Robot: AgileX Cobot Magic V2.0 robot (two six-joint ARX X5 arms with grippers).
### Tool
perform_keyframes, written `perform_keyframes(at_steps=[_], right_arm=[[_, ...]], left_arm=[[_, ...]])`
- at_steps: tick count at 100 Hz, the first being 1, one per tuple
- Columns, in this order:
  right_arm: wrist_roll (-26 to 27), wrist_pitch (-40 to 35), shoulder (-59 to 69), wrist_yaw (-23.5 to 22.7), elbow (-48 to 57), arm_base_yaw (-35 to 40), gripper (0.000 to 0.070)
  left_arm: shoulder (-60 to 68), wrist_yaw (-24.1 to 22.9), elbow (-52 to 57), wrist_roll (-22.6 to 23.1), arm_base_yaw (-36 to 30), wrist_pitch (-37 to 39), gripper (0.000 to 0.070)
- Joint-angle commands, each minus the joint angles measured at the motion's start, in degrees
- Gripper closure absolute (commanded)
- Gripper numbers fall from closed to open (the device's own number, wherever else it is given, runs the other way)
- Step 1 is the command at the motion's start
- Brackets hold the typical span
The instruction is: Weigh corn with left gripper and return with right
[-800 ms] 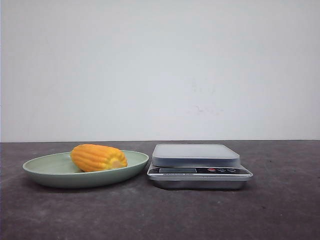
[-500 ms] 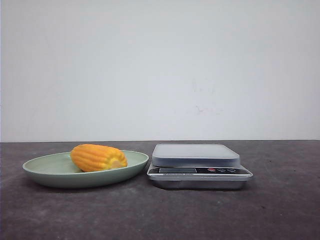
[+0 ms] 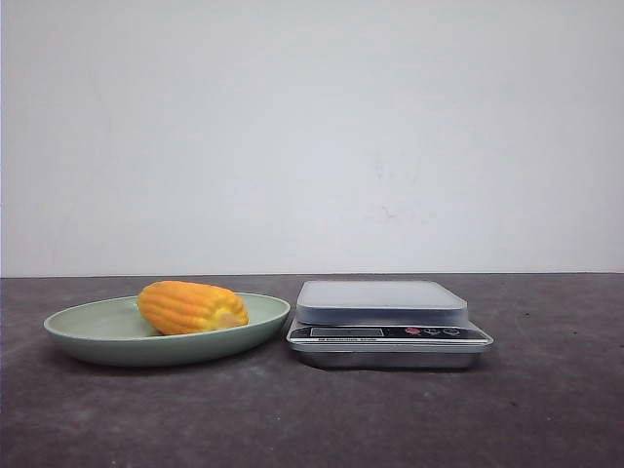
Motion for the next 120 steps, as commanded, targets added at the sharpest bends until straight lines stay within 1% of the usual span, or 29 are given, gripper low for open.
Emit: perform_keyframes(at_steps=[1, 66, 80, 90, 99, 120], right_arm=[[-0.3, 0.5, -0.2, 0.0, -0.2, -0.1, 0.0695], [-0.3, 0.6, -0.2, 0.0, -0.2, -0.1, 0.0695], [-0.5, 0.6, -0.2, 0.0, -0.2, -0.1, 0.0695], [-0.7, 0.7, -0.2, 0.3, -0.2, -0.1, 0.0695], [-0.7, 0.7, -0.2, 2.2, -0.2, -0.1, 0.0695], [-0.7, 0.7, -0.2, 2.0, -0.2, -0.1, 0.0695]], left_arm=[[-0.1, 0.3, -1.0, -0.1, 0.1, -0.3, 0.07], [-0.1, 0.3, -1.0, 0.0, 0.1, -0.3, 0.07], [-0.1, -1.5, -1.0, 0.9, 0.1, -0.2, 0.07], [-0.1, -1.5, -1.0, 3.1, 0.1, -0.2, 0.07], [-0.1, -1.5, -1.0, 3.0, 0.1, -0.2, 0.07], [-0.1, -1.5, -1.0, 3.0, 0.1, -0.2, 0.07]])
